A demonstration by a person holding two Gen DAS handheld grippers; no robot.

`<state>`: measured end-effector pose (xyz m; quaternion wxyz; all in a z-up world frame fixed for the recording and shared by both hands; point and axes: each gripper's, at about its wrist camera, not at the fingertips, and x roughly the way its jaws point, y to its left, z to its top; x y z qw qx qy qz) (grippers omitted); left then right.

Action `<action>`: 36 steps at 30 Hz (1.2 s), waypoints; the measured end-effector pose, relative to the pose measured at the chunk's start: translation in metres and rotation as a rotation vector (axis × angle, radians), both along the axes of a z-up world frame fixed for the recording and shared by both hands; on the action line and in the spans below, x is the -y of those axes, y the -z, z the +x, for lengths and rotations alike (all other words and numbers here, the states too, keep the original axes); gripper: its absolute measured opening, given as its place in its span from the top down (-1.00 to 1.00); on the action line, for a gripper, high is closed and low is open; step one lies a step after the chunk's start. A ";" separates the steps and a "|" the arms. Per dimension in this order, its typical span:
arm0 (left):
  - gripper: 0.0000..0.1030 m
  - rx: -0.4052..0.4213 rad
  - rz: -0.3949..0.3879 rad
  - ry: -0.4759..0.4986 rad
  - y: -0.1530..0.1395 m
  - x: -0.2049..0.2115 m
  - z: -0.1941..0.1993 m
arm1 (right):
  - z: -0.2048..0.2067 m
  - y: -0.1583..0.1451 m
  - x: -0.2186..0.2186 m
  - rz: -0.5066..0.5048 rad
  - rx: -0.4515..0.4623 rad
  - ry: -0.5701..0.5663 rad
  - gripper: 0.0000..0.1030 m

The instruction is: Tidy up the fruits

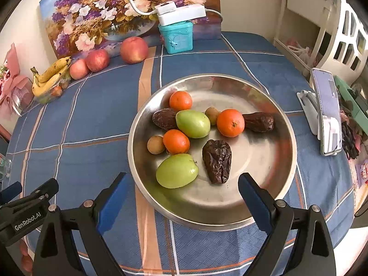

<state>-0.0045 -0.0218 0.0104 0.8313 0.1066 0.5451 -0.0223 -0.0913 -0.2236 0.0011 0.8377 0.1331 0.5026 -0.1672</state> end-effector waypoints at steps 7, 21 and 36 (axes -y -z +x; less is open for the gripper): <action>-1.00 -0.011 -0.019 -0.018 0.001 -0.005 0.002 | -0.001 0.001 -0.002 0.006 -0.004 0.000 -0.84; -1.00 -0.003 -0.027 -0.021 -0.002 -0.006 0.002 | 0.001 0.003 -0.003 0.007 -0.016 -0.004 -0.84; -1.00 -0.003 -0.030 -0.022 -0.003 -0.006 0.002 | 0.001 0.004 -0.003 0.006 -0.019 -0.007 -0.84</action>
